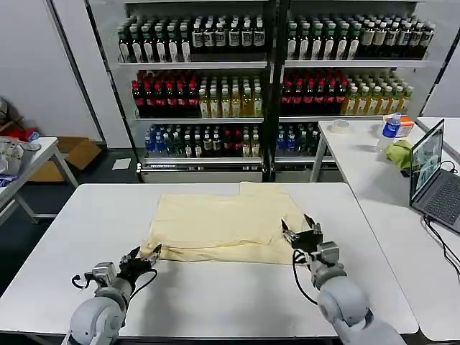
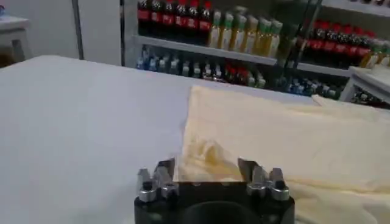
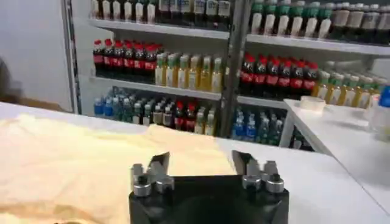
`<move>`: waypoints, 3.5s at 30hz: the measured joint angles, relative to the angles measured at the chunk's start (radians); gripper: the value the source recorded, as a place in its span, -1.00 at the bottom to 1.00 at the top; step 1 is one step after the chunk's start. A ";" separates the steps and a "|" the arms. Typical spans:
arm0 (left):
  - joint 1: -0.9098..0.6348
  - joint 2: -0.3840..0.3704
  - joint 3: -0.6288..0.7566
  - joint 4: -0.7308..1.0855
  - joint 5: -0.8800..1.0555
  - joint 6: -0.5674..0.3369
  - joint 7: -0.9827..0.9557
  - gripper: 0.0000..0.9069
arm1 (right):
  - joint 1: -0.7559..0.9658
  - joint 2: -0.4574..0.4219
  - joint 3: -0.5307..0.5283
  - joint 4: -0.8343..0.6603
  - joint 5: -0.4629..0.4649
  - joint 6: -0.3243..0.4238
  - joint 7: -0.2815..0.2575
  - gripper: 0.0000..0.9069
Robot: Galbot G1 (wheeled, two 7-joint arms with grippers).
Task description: Fold and organize the clothes.
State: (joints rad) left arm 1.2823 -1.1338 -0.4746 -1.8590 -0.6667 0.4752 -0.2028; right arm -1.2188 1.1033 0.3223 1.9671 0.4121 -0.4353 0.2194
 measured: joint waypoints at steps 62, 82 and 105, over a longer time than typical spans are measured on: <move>0.136 -0.006 -0.035 -0.099 -0.017 -0.030 -0.018 -0.98 | -0.358 0.029 0.142 0.182 0.060 -0.034 0.004 -1.00; 0.398 0.002 -0.096 -0.313 0.002 -0.032 -0.046 -0.96 | -0.661 0.043 0.223 0.356 -0.087 -0.008 -0.025 -0.87; 0.468 0.046 -0.169 -0.392 -0.010 -0.018 -0.065 1.00 | -0.670 0.025 0.313 0.457 -0.101 -0.015 0.000 1.00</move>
State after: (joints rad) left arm 1.7500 -1.0881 -0.6437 -2.2515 -0.6766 0.4575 -0.2676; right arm -1.8886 1.1280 0.6357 2.4241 0.3113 -0.4507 0.2194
